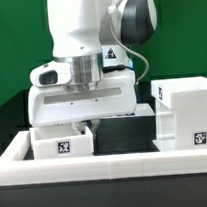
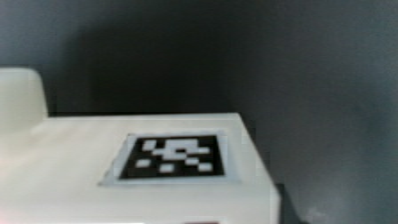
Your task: Assemble drawer
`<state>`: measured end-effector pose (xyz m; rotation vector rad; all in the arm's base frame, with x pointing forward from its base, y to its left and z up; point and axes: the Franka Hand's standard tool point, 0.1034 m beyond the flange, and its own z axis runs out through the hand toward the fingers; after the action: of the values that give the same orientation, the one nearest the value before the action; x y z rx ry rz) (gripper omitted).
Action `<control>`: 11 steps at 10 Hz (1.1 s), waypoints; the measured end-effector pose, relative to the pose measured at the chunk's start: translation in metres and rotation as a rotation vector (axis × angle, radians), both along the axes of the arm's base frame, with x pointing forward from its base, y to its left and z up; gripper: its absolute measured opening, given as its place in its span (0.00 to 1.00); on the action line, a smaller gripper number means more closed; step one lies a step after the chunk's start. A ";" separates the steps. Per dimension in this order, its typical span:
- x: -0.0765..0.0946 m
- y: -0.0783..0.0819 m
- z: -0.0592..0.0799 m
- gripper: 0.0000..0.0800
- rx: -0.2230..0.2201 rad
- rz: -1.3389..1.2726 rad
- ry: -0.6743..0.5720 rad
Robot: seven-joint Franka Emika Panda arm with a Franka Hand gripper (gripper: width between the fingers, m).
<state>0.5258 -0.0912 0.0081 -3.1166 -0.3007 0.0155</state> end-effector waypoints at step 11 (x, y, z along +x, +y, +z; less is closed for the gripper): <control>0.002 0.018 0.007 0.05 0.019 0.296 0.003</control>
Offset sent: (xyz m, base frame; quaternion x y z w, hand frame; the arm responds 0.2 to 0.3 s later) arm -0.0071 0.0101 0.0134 -0.0173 0.0081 -0.0619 0.9979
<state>0.5276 -0.0733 0.0151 -3.0211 -0.7531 0.0191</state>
